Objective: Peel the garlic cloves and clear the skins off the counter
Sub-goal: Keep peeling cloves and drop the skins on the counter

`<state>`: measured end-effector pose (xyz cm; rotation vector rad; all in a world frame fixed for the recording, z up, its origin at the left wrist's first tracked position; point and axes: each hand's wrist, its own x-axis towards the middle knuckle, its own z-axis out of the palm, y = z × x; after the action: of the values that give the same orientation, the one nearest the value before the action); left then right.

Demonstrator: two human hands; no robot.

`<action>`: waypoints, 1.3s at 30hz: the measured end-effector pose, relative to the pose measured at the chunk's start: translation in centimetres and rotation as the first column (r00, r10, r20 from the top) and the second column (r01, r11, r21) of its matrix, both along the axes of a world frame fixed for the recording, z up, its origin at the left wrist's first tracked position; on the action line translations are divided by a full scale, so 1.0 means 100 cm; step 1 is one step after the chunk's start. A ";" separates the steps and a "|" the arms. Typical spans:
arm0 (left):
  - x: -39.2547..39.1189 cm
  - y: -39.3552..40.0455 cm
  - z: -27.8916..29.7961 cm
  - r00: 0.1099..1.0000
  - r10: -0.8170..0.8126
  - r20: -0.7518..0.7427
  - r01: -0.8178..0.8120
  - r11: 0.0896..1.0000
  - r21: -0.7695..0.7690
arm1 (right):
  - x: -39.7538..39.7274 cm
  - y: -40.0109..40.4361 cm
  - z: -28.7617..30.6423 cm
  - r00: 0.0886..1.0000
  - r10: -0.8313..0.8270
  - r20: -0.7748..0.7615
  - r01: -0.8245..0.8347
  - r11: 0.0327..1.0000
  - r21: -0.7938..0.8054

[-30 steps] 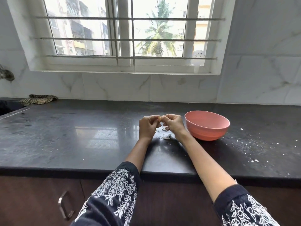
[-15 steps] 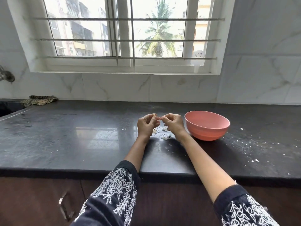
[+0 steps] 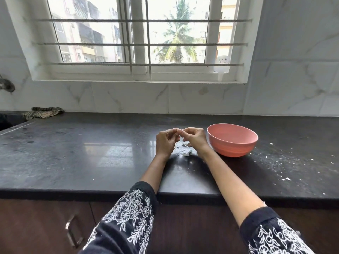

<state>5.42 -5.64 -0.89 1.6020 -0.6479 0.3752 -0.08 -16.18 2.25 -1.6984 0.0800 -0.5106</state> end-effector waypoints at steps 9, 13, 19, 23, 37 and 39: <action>-0.003 -0.001 0.003 1.000 0.005 -0.005 -0.005 1.000 -0.009 | 0.005 -0.002 -0.001 0.999 -0.021 0.033 0.022 0.999 -0.027; 0.000 -0.002 0.003 0.996 -0.040 -0.079 0.035 0.998 -0.061 | 0.012 -0.003 -0.005 0.998 -0.044 0.038 0.049 0.989 -0.141; -0.001 -0.003 0.005 0.966 -0.122 -0.226 0.079 0.979 -0.189 | 0.019 -0.007 -0.010 0.994 -0.111 0.000 0.108 0.963 -0.246; -0.002 0.000 0.006 0.920 -0.223 -0.323 0.100 0.929 -0.357 | 0.023 -0.014 -0.011 0.980 -0.197 -0.001 0.187 0.932 -0.310; -0.004 0.002 0.010 0.878 -0.228 -0.420 0.101 0.948 -0.302 | 0.015 -0.007 -0.008 0.979 -0.163 0.122 0.198 0.897 -0.395; -0.006 0.002 0.010 0.868 -0.262 -0.422 0.137 0.943 -0.303 | 0.015 -0.007 -0.009 0.983 -0.135 0.122 0.177 0.873 -0.455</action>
<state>4.86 -5.45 0.10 1.2853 -0.3745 -0.0771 1.45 -16.86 1.30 -2.1480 0.0329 -0.7706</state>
